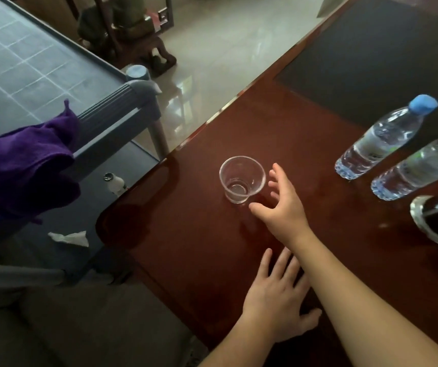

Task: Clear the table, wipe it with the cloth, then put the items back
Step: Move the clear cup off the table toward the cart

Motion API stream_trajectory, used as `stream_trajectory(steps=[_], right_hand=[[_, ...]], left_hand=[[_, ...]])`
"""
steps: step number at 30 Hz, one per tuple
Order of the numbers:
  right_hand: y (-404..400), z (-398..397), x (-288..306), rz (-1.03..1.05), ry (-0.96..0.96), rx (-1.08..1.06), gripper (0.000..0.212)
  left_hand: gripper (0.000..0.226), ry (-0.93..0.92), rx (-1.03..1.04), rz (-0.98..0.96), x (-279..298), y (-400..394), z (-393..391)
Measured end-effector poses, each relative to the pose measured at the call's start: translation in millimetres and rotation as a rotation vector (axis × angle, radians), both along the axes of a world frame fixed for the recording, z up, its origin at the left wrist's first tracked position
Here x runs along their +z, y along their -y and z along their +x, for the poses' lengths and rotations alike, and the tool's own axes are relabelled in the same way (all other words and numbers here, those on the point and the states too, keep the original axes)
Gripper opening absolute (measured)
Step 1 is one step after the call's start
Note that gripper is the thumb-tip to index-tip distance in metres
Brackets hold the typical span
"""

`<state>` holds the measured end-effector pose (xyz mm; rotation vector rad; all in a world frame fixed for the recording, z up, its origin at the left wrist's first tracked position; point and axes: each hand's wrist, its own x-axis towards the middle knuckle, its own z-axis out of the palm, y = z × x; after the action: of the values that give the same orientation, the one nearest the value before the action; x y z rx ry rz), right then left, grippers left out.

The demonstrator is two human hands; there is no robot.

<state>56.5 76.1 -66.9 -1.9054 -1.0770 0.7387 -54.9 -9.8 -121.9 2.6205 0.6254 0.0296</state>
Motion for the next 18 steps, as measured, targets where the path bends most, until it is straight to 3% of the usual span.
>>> stream_trajectory(steps=[5,11,18], right_hand=[[50,28,35,-0.115,0.317,-0.06,0.067],[120,66,82,-0.22,0.596,-0.156,0.058],[191,95,126,-0.34,0.78,-0.317,0.065]], left_hand=[[0.073,-0.061,-0.007,0.114,6,3,0],[0.076,-0.27,-0.119,0.291,27,-4,13],[0.066,-0.109,-0.054,0.527,123,-30,53]])
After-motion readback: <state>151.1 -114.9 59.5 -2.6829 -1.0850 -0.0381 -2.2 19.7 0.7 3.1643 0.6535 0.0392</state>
